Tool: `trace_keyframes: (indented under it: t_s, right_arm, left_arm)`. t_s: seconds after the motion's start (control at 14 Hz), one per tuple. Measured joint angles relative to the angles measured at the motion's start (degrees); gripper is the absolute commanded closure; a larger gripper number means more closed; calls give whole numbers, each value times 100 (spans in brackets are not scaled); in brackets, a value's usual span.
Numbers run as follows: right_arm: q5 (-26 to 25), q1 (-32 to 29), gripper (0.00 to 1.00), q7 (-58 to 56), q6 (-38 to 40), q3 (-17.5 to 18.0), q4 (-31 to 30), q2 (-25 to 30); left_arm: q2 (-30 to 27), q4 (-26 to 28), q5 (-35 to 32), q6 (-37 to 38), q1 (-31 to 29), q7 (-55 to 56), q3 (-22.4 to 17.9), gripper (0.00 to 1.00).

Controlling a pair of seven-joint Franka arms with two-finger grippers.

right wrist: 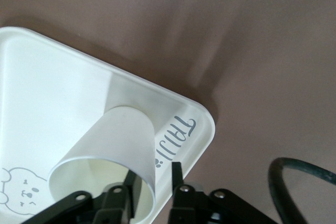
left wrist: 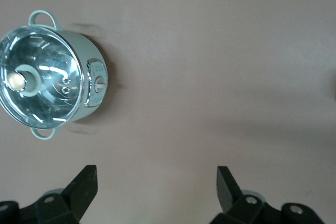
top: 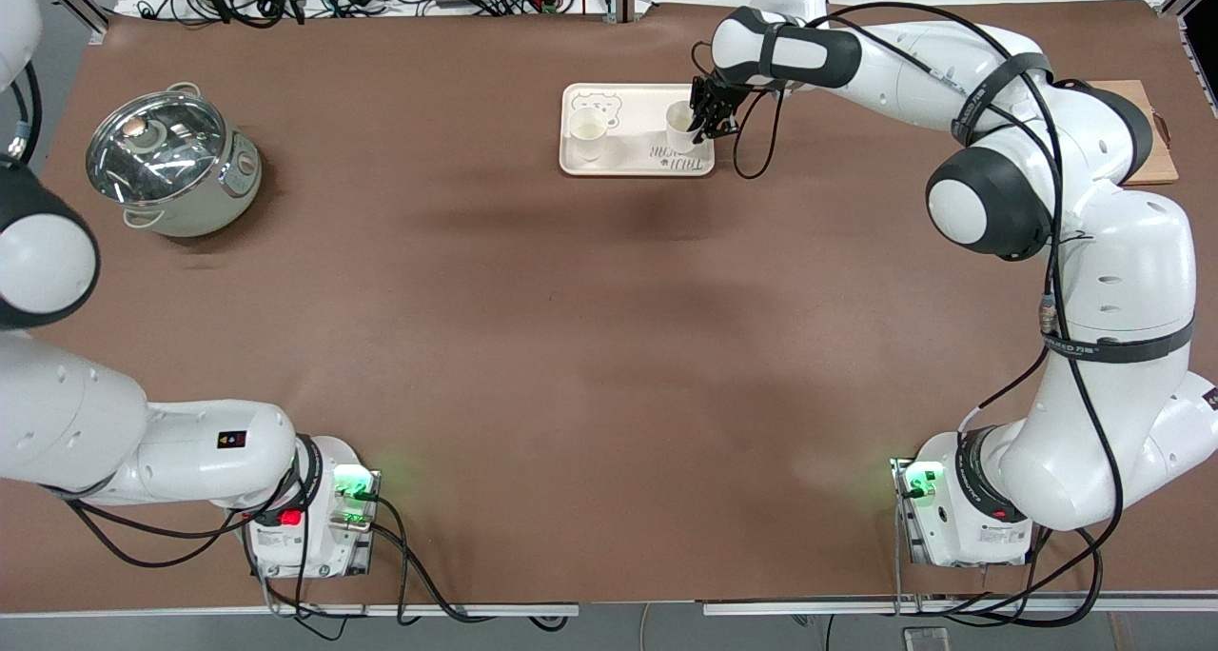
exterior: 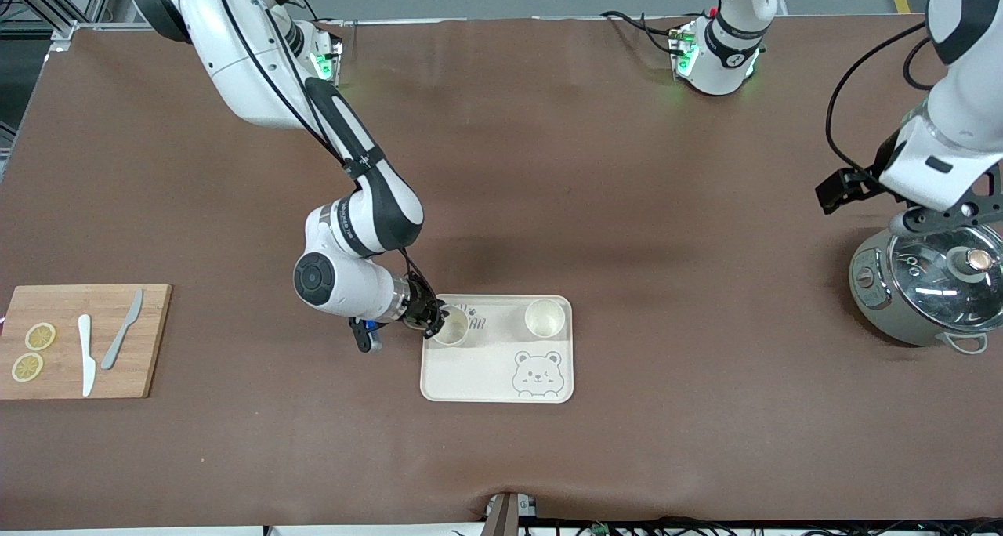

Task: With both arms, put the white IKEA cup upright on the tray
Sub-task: 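Lower the cup onto the tray beside the other cup, open the right gripper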

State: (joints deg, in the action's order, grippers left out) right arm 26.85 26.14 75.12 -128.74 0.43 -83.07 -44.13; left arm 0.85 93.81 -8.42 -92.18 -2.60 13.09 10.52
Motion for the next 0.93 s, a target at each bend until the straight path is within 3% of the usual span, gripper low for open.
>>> trace_keyframes:
  t_s: [0.29,0.64,0.93]
  right_arm:
    - [-3,-4,0,-1,23,-71,87,42]
    - [-4,-2,0,-5,574,-79,363,223]
    - [-3,-49,0,-177,566,-86,688,298]
  left_arm:
    - [-383,108,5,26,192,-772,-417,0]
    - [-452,-72,41,17,208,-949,-458,0]
    - [-391,-142,498,17,207,-950,-472,0]
